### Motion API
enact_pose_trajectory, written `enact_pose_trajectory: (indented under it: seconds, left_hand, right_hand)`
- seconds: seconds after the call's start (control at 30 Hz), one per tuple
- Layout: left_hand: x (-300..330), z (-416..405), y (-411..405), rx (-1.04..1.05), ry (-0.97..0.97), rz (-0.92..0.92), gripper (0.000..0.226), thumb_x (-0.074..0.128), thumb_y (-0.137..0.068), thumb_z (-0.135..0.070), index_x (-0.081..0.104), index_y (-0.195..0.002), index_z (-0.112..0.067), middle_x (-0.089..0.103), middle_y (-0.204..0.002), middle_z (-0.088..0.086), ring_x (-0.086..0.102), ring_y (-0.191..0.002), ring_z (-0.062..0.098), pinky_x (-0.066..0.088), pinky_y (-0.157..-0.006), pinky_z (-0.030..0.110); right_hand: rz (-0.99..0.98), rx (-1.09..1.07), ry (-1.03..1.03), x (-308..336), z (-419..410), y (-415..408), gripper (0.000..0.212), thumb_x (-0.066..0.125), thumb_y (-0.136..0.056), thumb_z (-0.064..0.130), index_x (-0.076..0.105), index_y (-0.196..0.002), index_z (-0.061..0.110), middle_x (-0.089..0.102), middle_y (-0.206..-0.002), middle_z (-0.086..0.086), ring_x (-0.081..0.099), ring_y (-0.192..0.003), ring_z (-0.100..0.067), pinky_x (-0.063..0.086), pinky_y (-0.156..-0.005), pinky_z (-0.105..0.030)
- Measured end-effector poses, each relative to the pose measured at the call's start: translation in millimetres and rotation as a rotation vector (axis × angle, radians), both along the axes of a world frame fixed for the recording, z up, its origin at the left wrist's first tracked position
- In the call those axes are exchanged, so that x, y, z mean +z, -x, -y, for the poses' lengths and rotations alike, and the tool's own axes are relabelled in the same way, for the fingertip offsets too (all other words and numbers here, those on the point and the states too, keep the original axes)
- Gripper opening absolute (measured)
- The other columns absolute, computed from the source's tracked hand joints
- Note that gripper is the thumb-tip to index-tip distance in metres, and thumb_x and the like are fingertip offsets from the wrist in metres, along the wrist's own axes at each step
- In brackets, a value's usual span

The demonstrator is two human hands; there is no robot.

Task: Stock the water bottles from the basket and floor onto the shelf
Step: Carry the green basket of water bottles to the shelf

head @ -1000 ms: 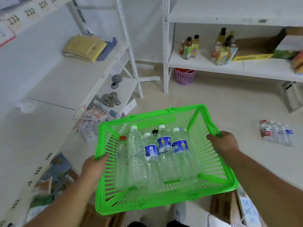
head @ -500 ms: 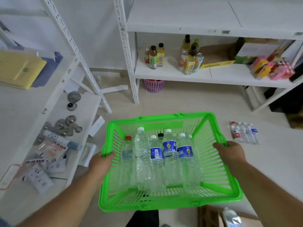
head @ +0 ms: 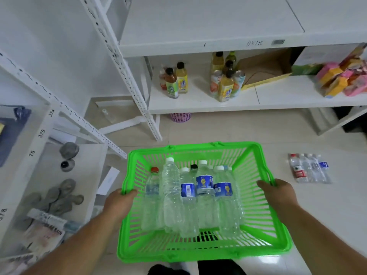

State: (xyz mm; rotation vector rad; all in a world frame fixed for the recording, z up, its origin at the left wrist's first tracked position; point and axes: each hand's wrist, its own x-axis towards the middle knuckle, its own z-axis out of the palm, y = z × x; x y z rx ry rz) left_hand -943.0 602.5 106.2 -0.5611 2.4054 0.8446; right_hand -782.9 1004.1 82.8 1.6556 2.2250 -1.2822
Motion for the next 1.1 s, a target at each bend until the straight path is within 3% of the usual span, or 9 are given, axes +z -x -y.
enact_pose_trajectory:
  seconds: [0.13, 0.23, 0.37, 0.57, 0.77, 0.9, 1.1]
  left_hand:
    - [-24, -23, 42, 0.022, -0.002, 0.026, 0.027, 0.068, -0.088, -0.037, 0.067, -0.080, -0.010, 0.070, -0.085, 0.018, 0.066, -0.078, 0.032, 0.054, -0.076, 0.046]
    - [-44, -35, 71, 0.021, -0.013, 0.049, 0.024, 0.067, -0.088, -0.042, 0.063, -0.088, -0.018, 0.064, -0.082, 0.007, 0.061, -0.077, 0.028, 0.052, -0.078, 0.042]
    - [-76, -45, 114, -0.010, -0.015, 0.088, 0.024, 0.066, -0.089, -0.042, 0.059, -0.084, -0.020, 0.062, -0.082, 0.008, 0.061, -0.080, 0.030, 0.053, -0.082, 0.045]
    - [-135, -47, 180, -0.069, -0.005, 0.117, 0.030, 0.067, -0.087, -0.043, 0.064, -0.094, -0.014, 0.065, -0.084, 0.009, 0.062, -0.078, 0.027, 0.053, -0.077, 0.041]
    - [-196, -49, 238, -0.115, -0.018, 0.120, 0.027, 0.068, -0.088, -0.040, 0.065, -0.093, -0.014, 0.064, -0.080, 0.006, 0.060, -0.074, 0.025, 0.047, -0.067, 0.034]
    - [-243, -59, 264, -0.132, 0.015, 0.110, 0.023, 0.069, -0.087, -0.039, 0.064, -0.088, -0.016, 0.065, -0.083, 0.011, 0.062, -0.079, 0.030, 0.051, -0.075, 0.037]
    - [-322, -77, 289, -0.125, 0.020, 0.116, 0.023, 0.071, -0.085, -0.037, 0.061, -0.075, -0.018, 0.066, -0.080, 0.011, 0.064, -0.077, 0.030, 0.051, -0.072, 0.037]
  right_hand:
    - [0.020, 0.011, 0.020, -21, -24, 45, 0.033, 0.075, -0.082, 0.034, 0.063, -0.068, 0.007, 0.059, -0.054, -0.010, 0.056, -0.052, -0.027, 0.040, -0.050, -0.029]
    - [0.037, 0.009, 0.023, -38, -38, 78, 0.032, 0.074, -0.082, 0.036, 0.063, -0.069, 0.008, 0.059, -0.055, -0.008, 0.056, -0.051, -0.026, 0.038, -0.048, -0.027]
    - [0.068, 0.021, 0.012, -63, -49, 119, 0.032, 0.074, -0.082, 0.035, 0.063, -0.069, 0.009, 0.058, -0.054, -0.008, 0.056, -0.051, -0.025, 0.038, -0.048, -0.027]
    - [0.145, 0.020, 0.053, -111, -50, 168, 0.026, 0.076, -0.083, 0.029, 0.066, -0.076, 0.005, 0.062, -0.063, -0.015, 0.058, -0.059, -0.029, 0.046, -0.059, -0.034]
    - [0.189, 0.029, 0.050, -166, -53, 211, 0.021, 0.076, -0.084, 0.025, 0.065, -0.074, 0.009, 0.065, -0.070, -0.016, 0.058, -0.064, -0.030, 0.044, -0.060, -0.033]
    - [0.205, 0.030, 0.054, -217, -61, 236, 0.022, 0.077, -0.082, 0.024, 0.065, -0.073, 0.009, 0.063, -0.066, -0.013, 0.057, -0.060, -0.028, 0.043, -0.058, -0.031]
    - [0.204, 0.049, 0.042, -306, -86, 274, 0.020, 0.077, -0.081, 0.023, 0.066, -0.074, 0.008, 0.063, -0.065, -0.011, 0.057, -0.057, -0.026, 0.042, -0.053, -0.027]
